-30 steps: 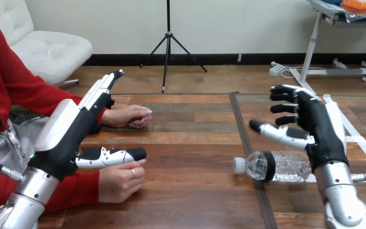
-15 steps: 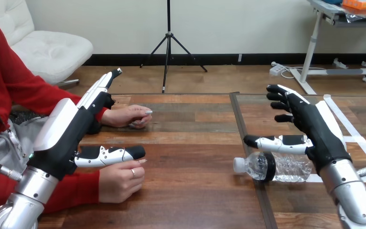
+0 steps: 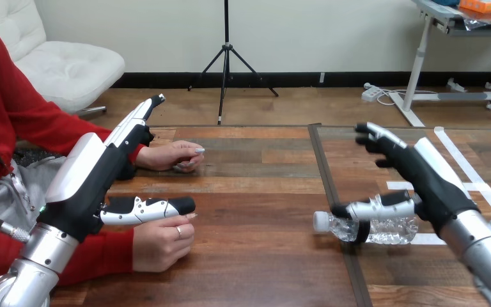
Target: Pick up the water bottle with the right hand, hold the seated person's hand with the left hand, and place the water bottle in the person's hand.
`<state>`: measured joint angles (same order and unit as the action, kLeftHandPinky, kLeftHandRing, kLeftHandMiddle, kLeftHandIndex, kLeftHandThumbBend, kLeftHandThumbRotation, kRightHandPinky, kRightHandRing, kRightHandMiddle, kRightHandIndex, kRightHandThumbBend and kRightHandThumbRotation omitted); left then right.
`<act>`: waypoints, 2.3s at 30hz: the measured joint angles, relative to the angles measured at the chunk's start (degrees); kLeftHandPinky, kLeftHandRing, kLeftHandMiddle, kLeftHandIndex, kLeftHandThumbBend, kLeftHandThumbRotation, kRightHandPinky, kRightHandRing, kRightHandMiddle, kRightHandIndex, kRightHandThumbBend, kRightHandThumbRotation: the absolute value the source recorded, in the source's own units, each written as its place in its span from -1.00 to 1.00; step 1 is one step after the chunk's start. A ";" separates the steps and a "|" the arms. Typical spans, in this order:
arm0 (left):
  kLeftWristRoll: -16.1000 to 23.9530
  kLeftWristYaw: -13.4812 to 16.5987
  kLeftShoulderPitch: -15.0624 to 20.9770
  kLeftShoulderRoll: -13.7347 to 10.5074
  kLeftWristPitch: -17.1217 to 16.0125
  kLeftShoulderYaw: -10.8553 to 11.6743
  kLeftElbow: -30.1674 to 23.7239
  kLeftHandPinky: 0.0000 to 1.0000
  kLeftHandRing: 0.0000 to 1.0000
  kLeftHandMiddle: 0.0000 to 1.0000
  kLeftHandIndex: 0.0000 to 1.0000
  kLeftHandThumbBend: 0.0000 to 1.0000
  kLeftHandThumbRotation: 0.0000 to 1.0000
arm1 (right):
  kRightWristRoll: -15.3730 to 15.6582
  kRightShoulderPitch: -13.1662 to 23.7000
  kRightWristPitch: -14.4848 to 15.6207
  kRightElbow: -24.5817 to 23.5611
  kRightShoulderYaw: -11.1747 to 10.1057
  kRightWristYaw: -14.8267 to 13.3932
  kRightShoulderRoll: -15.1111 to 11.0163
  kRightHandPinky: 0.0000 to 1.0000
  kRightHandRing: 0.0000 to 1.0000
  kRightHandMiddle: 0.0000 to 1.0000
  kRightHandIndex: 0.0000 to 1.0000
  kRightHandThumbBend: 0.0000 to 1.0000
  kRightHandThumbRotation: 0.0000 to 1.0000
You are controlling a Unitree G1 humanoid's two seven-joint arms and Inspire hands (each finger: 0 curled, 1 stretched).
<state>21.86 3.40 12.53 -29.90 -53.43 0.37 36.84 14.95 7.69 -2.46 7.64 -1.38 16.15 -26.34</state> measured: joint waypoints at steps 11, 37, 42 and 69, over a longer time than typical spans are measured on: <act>-1.18 -0.81 0.00 0.06 -0.15 -0.03 0.00 0.70 0.97 0.98 0.98 1.00 0.18 | 3.01 2.59 1.07 2.95 2.60 7.01 -5.66 0.70 0.81 0.81 0.83 1.00 -0.60; -1.14 -1.15 -0.05 0.29 -0.15 -0.04 -0.55 0.69 0.95 0.98 0.97 1.00 0.16 | 9.77 18.35 -4.32 25.68 11.72 13.28 -9.59 0.64 0.79 0.81 0.81 1.00 -0.46; -1.18 -1.16 -0.09 0.29 -0.16 -0.04 -0.79 0.69 0.95 0.98 0.97 1.00 0.16 | 10.85 21.57 -6.92 32.45 13.51 12.63 -9.48 0.63 0.78 0.80 0.81 1.00 -0.45; -3.51 -1.96 -1.51 0.53 -1.52 -0.02 -3.47 0.70 0.97 0.99 0.98 1.00 0.19 | 17.02 31.46 -17.04 59.66 20.77 -4.56 -5.76 0.46 0.59 0.65 0.70 1.00 -0.36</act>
<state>18.35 1.44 11.03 -29.37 -54.95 0.35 33.37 31.97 39.15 -19.50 67.30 19.39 11.59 -32.11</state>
